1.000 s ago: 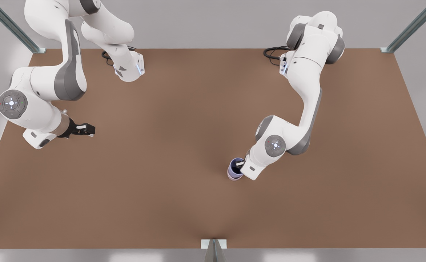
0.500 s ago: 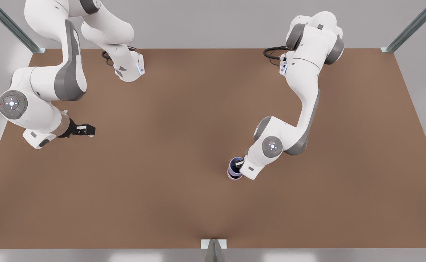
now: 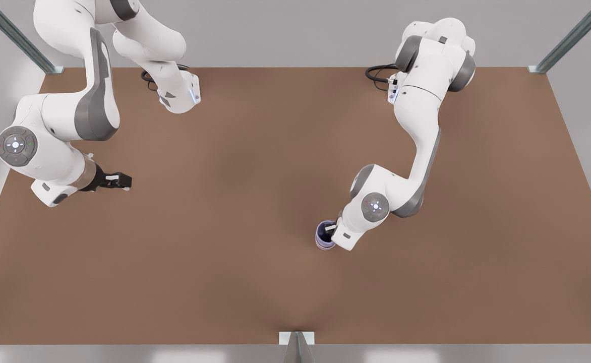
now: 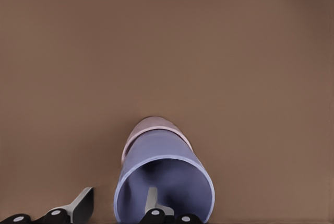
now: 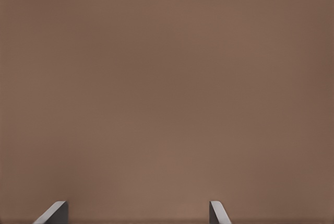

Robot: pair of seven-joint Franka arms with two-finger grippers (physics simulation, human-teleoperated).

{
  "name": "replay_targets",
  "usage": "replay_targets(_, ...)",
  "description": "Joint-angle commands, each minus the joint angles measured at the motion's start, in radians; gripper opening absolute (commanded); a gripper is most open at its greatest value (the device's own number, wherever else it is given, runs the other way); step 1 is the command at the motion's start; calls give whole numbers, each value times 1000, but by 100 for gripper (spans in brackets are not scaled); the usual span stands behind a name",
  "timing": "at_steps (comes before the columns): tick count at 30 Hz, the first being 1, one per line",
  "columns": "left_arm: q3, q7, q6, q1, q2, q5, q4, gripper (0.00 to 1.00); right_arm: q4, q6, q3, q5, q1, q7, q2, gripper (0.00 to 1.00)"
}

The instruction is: Stack the cups, with the pink cup at the bottom and the purple cup at the top

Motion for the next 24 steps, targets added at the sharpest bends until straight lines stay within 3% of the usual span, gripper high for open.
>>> replay_targets(1, 0, -22, -4, 0, -1, 9, 1, 72, 0, 0, 0, 0, 0, 7, -1, 100)
replay_targets(4, 0, -22, -4, 2, -1, 7, 1, 73, 0, 0, 1, 0, 0, 7, -1, 100)
replay_targets(5, 0, -22, -4, 2, -1, 9, 1, 79, 0, 0, 1, 0, 0, 7, -1, 100)
replay_targets(6, 0, -14, -5, 3, -1, 7, 1, 100, 0, 0, 0, 0, 1, 7, -1, 100)
replay_targets(11, 0, -21, -69, 2, -55, 3, 1, 100, 0, 0, 0, 0, 1, 7, -1, 100)
replay_targets(13, 15, 8, -290, 27, -132, 7, 37, 100, 0, 0, 1, 0, 1, 7, -1, 100)
replay_targets(15, 20, 430, -496, 165, -288, 72, 39, 100, 0, 0, 1, 0, 1, 7, -1, 100)
replay_targets(17, 20, 665, -606, 216, -354, 186, 39, 100, 0, 0, 1, 0, 1, 7, -1, 100)
replay_targets(19, 61, 661, -588, 229, -506, 190, -91, 100, 0, 0, 0, 0, 1, 7, -1, 100)
replay_targets(24, 83, 667, -590, 229, -509, 182, -96, 100, 0, 0, 1, 0, 1, 7, -1, 100)
